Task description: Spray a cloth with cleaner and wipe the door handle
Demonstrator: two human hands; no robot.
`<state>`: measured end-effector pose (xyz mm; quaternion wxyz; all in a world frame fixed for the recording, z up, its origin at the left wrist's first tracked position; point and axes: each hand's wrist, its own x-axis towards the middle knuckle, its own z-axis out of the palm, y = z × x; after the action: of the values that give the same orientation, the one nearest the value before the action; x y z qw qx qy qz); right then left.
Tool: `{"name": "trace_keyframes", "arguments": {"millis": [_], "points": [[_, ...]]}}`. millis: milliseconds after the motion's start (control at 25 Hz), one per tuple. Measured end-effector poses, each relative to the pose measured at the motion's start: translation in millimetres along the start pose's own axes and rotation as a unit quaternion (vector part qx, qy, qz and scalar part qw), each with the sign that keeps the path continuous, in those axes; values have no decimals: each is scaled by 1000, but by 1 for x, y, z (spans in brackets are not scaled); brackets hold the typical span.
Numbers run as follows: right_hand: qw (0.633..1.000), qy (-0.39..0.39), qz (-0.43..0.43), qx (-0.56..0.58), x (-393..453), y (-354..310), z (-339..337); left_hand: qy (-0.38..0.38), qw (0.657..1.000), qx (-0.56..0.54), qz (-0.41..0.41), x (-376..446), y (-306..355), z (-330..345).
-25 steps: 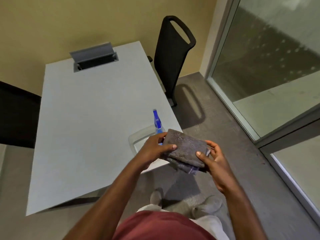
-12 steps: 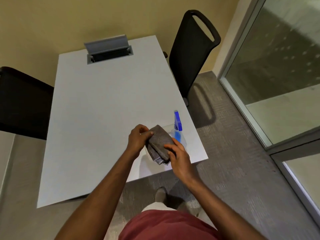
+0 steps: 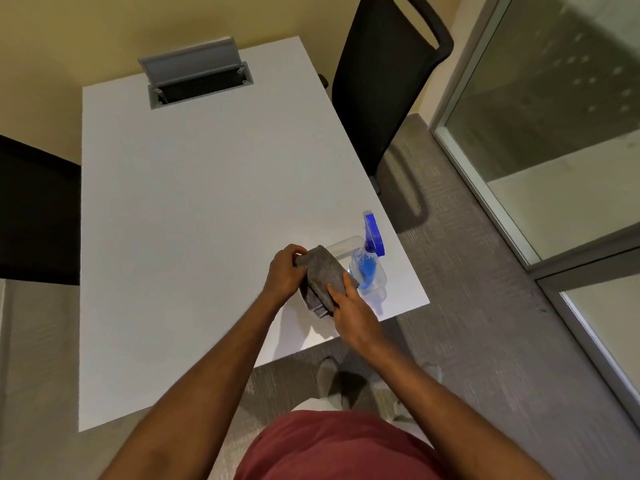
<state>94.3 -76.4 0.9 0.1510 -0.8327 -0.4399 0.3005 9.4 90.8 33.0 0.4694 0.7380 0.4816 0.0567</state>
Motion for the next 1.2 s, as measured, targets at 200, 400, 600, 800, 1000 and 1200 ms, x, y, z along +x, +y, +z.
{"name": "trace_keyframes", "arguments": {"millis": [200, 400, 600, 800, 1000, 1200], "points": [[998, -22, 57, 24, 9, -3, 1, -27, 996, 67, 52, 2, -9, 14], [994, -42, 14, -97, 21, 1, 1, -63, 979, 169, 94, 9, -15, 21], [991, -33, 19, -129, 24, -1, 7, -121, 938, 300, 127, 11, -19, 28], [988, -17, 3, -154, 22, 1, 7, -151, 866, 445, 173, 4, -19, 42], [994, -43, 1, -103, 22, 3, 2, -205, 812, 529, 136, 0, -19, 43], [997, -53, -19, -45, 13, 12, -6, -189, 827, 513, 130, -7, -16, 44]]}}
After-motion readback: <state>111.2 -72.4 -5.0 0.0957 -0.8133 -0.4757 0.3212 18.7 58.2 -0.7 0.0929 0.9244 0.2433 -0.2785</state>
